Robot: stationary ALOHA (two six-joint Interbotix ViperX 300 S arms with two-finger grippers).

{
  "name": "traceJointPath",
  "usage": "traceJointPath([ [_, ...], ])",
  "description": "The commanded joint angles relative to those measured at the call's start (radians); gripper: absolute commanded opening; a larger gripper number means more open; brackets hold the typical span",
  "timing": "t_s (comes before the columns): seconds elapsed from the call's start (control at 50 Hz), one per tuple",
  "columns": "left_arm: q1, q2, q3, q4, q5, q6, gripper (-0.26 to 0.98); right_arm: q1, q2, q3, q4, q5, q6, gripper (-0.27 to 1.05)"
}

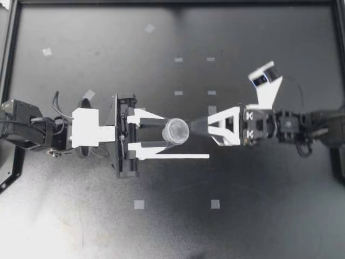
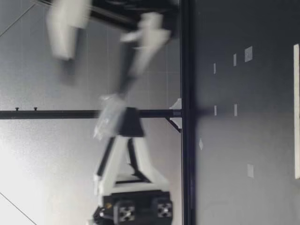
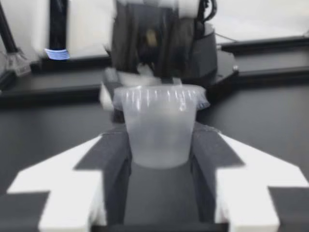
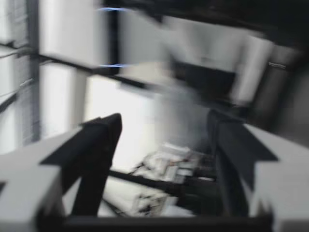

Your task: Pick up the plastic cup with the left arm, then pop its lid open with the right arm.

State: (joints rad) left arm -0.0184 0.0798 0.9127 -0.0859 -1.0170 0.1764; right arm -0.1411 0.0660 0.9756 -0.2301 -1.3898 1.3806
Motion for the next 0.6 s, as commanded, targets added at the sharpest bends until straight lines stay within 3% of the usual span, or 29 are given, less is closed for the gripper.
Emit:
traceJointPath([
  [0.0,0.003,-0.009,-0.003,-0.003,-0.008,-0.003,0.29,-0.011,-0.124,-0.028,-0.072,-0.169,-0.037,0.69],
  [0.18,0.003,-0.003,-0.006,-0.003,-0.008,-0.003,0.29,-0.011,-0.222,0.052,-0.052,-0.069,-0.175,0.69],
  [0.38,0.003,0.006,-0.009,-0.003,-0.008,-0.005,0.29,-0.017,-0.199,0.049,-0.098,0.038,-0.244,0.69],
  [0.58,0.003,0.006,-0.014,-0.003,-0.008,-0.020,0.28,-0.017,-0.190,0.034,-0.186,0.219,-0.577,0.69],
])
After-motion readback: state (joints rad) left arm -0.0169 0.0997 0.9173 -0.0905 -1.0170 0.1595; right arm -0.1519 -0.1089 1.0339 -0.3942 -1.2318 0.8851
